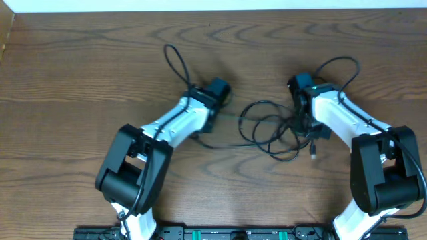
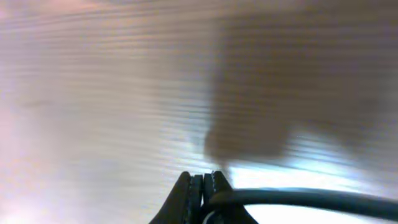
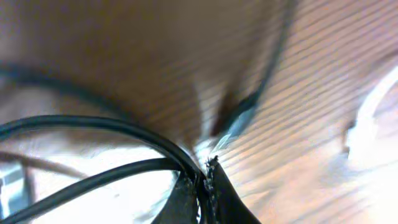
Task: Untangle cables
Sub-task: 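Spread the cables apart, left gripper moving left, right gripper up-right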
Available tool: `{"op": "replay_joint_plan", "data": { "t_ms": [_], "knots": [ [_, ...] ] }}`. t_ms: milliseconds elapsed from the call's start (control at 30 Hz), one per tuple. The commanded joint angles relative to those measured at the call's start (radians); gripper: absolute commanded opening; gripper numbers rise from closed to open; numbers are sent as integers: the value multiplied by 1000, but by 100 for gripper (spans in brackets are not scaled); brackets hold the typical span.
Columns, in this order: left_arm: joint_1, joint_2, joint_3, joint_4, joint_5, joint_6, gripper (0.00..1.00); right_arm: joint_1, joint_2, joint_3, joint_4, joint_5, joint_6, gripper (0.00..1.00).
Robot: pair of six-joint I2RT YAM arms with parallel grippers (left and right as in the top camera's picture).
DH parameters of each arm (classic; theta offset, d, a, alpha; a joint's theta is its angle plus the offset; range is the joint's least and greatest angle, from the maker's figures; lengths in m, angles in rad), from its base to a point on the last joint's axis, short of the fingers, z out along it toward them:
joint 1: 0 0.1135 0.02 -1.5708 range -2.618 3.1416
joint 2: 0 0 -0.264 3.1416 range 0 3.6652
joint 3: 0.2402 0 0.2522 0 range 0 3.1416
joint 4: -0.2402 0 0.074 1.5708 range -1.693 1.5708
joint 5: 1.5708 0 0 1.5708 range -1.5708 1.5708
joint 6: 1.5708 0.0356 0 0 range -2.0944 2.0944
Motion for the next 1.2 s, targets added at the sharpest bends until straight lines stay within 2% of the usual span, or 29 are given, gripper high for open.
{"op": "replay_joint_plan", "data": {
  "t_ms": [0, 233, 433, 533, 700, 833, 933, 1100, 1167],
  "knots": [
    [148, -4, -4, -45, -249, -74, 8, -90, 15, 73, -41, 209, 38, 1],
    [323, -4, -4, -98, -249, -84, 8, -170, 15, 277, -142, 209, 0, 1],
    [423, -4, -4, -106, -248, -103, 8, -236, 15, 412, -150, 201, -58, 1],
    [459, -4, -4, -110, -215, -117, 8, -254, 15, 462, -150, 73, -137, 1],
    [470, -4, -4, -102, -111, -117, 8, -247, 15, 488, -138, -266, -377, 1],
    [462, -4, -4, -87, -10, -108, 8, -243, 15, 488, -139, -424, -484, 1],
    [464, -5, -4, -87, -22, -106, 8, -241, 11, 488, -135, -313, -470, 1],
    [560, -51, 0, -114, -106, -129, 8, -262, -5, 514, -204, 166, -220, 1],
    [629, -92, 0, -121, -103, -141, 8, -284, -13, 534, -238, 275, -140, 1]
  ]
}}
